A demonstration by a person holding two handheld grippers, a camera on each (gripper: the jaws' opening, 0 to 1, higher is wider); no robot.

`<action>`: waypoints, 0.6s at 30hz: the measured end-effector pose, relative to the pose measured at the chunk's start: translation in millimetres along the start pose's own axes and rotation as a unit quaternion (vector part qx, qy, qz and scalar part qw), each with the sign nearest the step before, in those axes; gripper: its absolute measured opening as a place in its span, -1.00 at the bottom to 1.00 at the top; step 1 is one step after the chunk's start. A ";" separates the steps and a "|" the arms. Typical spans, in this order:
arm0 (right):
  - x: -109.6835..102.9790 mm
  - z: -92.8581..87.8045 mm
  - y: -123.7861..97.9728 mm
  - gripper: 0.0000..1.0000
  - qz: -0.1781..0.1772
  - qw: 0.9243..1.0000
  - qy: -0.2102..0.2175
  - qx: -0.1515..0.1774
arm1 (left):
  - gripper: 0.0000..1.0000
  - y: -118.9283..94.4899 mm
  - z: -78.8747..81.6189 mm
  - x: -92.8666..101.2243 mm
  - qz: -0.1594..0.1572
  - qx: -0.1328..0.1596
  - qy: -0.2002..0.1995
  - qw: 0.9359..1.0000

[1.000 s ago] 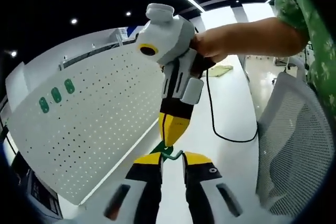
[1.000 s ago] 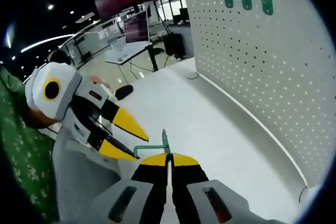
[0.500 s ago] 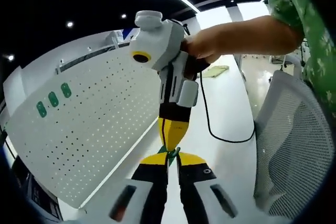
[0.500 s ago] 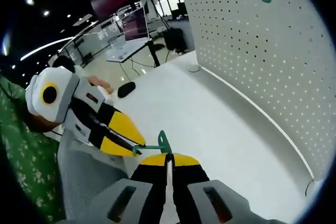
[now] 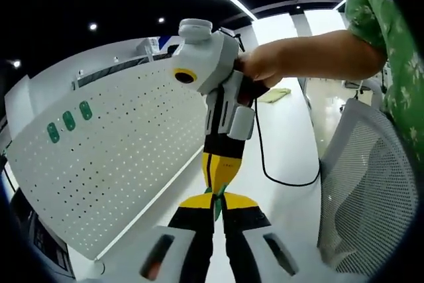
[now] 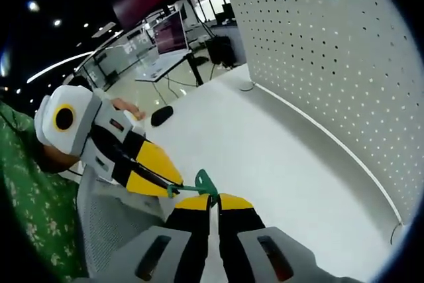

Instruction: Insert the hook assembly into the mounting plate slot until the hook locks in place.

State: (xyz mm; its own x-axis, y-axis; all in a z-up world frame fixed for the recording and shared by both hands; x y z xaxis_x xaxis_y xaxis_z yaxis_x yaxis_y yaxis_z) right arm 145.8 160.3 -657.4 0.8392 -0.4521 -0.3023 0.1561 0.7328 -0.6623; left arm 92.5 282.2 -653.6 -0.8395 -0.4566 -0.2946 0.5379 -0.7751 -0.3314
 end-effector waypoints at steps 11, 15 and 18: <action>2.3 0.2 1.7 -0.93 0.014 0.999 0.029 0.037 | -0.95 -4.1 -0.1 -9.3 0.025 0.011 -0.059 0.998; 3.8 1.1 0.6 -0.92 0.019 0.996 0.054 0.067 | -0.95 -5.7 0.5 -13.9 0.033 0.023 -0.088 0.995; 5.2 2.4 -0.9 -0.92 0.017 0.993 0.073 0.094 | -0.95 -5.8 1.1 -15.4 0.042 0.027 -0.097 0.994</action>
State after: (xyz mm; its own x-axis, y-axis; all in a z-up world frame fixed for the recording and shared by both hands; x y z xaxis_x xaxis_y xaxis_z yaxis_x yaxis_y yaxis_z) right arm 151.3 158.5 -656.8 0.7634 -0.4848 -0.4269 0.2355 0.8242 -0.5150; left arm 102.2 293.3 -646.2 -0.7939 -0.5918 -0.1396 0.6059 -0.7510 -0.2625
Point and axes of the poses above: the point that each gripper's makers call its tool centre point, and the gripper's own axes: y roughly forward along the fingers, x roughly to its right, z roughly out of its top, the point moved 8 cm from there along -y, roughly backward along the fingers, and after that the axes turned 2 degrees about x, right-handed, at the moved point
